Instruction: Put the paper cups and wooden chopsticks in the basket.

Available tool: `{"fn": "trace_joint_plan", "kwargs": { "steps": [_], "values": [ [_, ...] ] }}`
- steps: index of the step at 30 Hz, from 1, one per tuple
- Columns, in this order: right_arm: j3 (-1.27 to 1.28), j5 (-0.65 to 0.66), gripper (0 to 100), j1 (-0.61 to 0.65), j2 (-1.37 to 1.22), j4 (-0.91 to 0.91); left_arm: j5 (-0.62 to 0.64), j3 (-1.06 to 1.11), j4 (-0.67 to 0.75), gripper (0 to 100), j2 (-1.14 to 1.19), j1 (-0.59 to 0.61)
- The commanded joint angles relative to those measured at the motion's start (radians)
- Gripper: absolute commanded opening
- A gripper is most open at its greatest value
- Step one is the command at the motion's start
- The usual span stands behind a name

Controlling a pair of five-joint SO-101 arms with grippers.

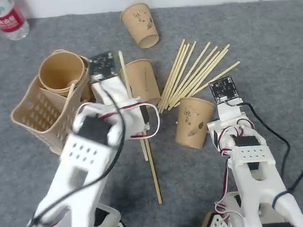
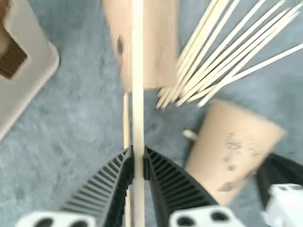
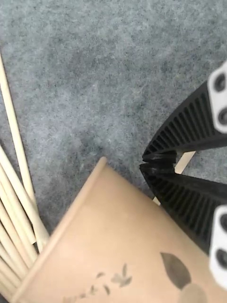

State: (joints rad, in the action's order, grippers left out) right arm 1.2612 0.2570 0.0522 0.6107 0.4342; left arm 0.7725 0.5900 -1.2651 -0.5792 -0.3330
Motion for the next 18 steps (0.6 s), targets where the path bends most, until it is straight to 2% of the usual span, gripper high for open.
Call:
{"fn": "trace_joint_plan", "kwargs": {
  "steps": [1,6,9,11,14,18],
  "values": [
    [-0.052,0.012,0.9,0.007,0.013,0.004,-0.058,-0.035,-0.003,1,-0.193,0.008],
    [-0.095,0.017,2.0,0.004,0.024,0.041,-0.107,-0.035,0.058,1,-0.350,0.104],
    [-0.287,0.078,12.5,-0.012,0.010,0.245,-0.143,-0.035,0.123,1,-0.427,0.183],
    [-0.425,0.074,19.0,-0.024,-0.012,0.371,-0.181,-0.041,0.181,1,-0.482,0.247],
    [-0.583,0.063,18.0,-0.021,-0.062,0.484,-0.258,-0.050,0.308,1,-0.528,0.382],
    [-0.743,0.071,13.0,-0.025,-0.148,0.522,-0.311,-0.039,0.436,1,-0.519,0.551]
  ]
}}
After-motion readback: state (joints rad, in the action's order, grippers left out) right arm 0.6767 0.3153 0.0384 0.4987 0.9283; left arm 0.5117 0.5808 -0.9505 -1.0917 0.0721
